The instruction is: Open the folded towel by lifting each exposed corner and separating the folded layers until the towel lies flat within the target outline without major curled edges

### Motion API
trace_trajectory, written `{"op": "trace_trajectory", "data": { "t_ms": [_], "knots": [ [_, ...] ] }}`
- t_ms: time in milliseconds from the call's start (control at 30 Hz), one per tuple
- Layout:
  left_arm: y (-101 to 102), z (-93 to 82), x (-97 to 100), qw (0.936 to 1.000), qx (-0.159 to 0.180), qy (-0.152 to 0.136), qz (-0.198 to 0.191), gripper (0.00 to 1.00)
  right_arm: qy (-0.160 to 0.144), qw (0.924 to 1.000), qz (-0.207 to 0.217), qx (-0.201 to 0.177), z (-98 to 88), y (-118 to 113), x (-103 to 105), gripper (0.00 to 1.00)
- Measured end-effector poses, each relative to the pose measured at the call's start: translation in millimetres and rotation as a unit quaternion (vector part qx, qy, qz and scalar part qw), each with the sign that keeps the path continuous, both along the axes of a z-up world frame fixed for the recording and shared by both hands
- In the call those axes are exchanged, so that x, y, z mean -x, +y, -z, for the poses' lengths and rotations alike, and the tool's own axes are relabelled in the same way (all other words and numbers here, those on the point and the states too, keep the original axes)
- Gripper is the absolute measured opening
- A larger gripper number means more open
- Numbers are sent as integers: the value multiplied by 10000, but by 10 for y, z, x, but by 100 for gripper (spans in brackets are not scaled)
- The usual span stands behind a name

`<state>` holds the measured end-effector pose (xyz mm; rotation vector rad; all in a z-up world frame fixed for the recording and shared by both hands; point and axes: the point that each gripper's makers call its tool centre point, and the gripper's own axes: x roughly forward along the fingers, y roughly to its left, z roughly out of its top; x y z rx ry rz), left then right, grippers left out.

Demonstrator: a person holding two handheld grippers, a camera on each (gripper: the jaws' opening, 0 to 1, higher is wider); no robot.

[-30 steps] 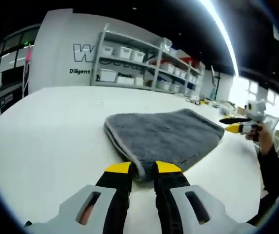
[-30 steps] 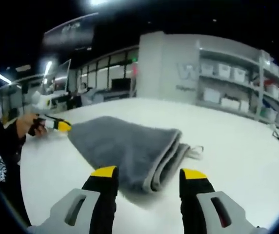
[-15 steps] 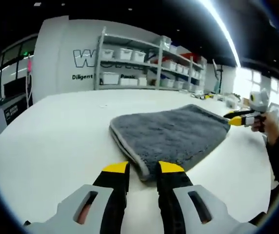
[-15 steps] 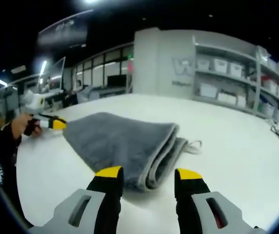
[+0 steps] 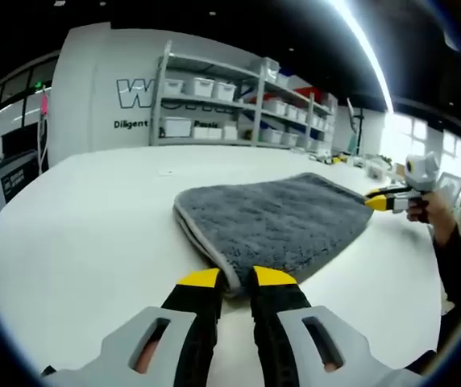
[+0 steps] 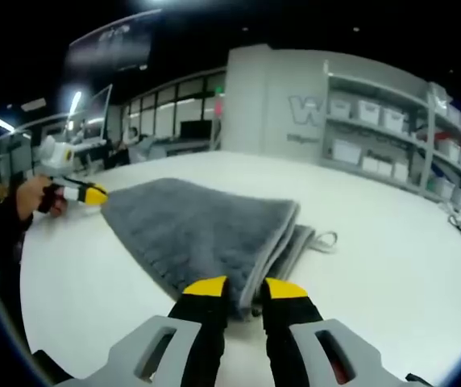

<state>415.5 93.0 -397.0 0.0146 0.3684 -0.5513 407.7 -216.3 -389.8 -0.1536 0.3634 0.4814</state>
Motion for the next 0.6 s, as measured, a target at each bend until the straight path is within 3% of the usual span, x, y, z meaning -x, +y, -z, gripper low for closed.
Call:
{"op": "trace_trajectory", "data": {
  "t_ms": [33,400,600],
  "knots": [
    [1,0,0,9999,-119,-66,5,11,23,10000,-12,9,14,-1,-1,11],
    [-7,-12,31,9998,-138,-99,102,6,71,9999,-157,-11,36,-56,-71,4],
    [-5,-4,68,9998,-122,2,145,6,141,9997,-181,-40,-1,-100,-140,3]
  ]
}}
